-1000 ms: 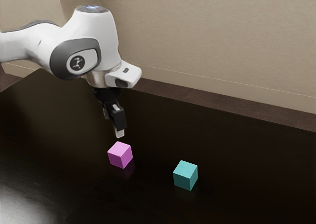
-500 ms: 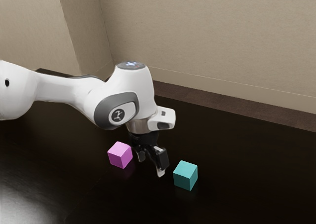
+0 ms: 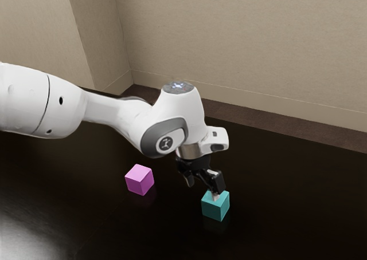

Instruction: Pick up the blue block with one arm, and put the blue block on the pink block with one arm

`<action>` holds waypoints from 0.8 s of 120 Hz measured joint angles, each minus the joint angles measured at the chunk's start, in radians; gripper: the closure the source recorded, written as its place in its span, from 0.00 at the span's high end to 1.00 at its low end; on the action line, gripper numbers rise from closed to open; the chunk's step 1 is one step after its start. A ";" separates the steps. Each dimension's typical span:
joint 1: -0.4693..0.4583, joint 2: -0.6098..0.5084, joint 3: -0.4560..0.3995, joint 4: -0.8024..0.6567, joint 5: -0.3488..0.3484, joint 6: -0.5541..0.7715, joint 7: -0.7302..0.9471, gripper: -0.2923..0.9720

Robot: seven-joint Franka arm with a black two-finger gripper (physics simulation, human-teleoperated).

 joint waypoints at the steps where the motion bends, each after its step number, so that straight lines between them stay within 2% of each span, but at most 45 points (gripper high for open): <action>1: 0.000 0.006 0.000 0.005 0.002 0.001 -0.002 0.77; 36: 0.005 0.113 0.005 0.112 0.028 0.005 -0.050 0.77; 96: 0.001 0.167 0.005 0.141 0.038 -0.043 -0.120 0.77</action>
